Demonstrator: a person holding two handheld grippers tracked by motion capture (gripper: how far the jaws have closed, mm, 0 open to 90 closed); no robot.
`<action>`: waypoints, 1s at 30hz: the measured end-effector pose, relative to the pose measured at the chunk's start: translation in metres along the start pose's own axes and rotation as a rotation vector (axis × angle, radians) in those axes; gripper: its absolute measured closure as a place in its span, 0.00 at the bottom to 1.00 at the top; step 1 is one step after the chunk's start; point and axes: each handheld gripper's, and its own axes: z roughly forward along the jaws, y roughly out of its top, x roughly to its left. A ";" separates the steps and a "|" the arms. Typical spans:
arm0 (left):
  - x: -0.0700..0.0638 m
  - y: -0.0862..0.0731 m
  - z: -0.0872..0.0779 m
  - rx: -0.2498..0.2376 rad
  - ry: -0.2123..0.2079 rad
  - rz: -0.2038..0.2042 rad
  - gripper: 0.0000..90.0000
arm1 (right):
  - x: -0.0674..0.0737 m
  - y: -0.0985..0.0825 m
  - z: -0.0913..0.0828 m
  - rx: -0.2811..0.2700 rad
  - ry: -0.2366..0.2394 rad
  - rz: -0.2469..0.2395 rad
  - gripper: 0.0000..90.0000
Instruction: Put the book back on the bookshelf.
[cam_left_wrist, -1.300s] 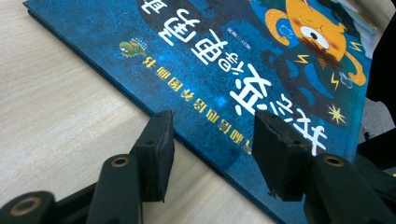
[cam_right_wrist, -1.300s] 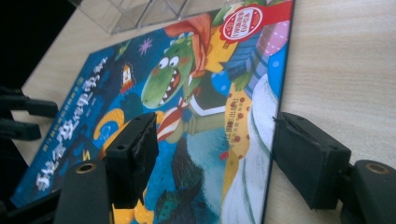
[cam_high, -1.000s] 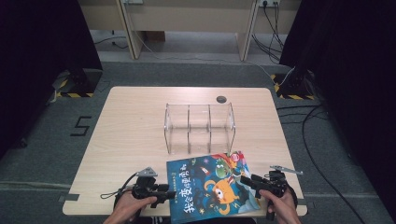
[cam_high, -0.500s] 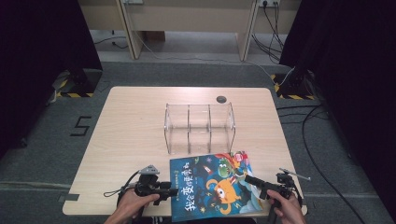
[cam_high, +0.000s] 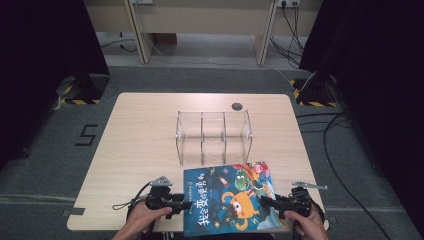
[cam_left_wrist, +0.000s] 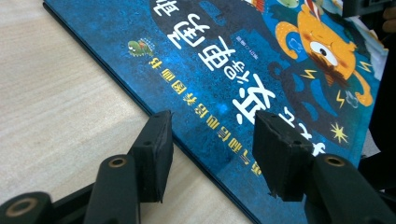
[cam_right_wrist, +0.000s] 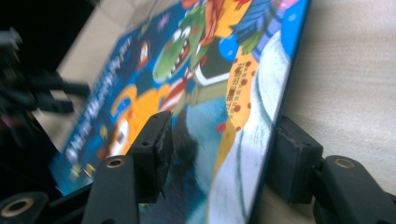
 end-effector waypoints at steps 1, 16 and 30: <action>0.000 0.000 0.000 -0.002 0.002 0.000 0.52 | 0.002 0.000 -0.001 0.013 -0.010 -0.043 0.50; 0.002 -0.001 0.000 -0.015 -0.017 -0.018 0.51 | 0.016 0.005 -0.022 -0.124 0.144 -0.276 0.55; -0.002 -0.002 0.004 -0.029 -0.010 0.028 0.45 | 0.027 0.005 -0.030 -0.191 0.125 -0.377 0.54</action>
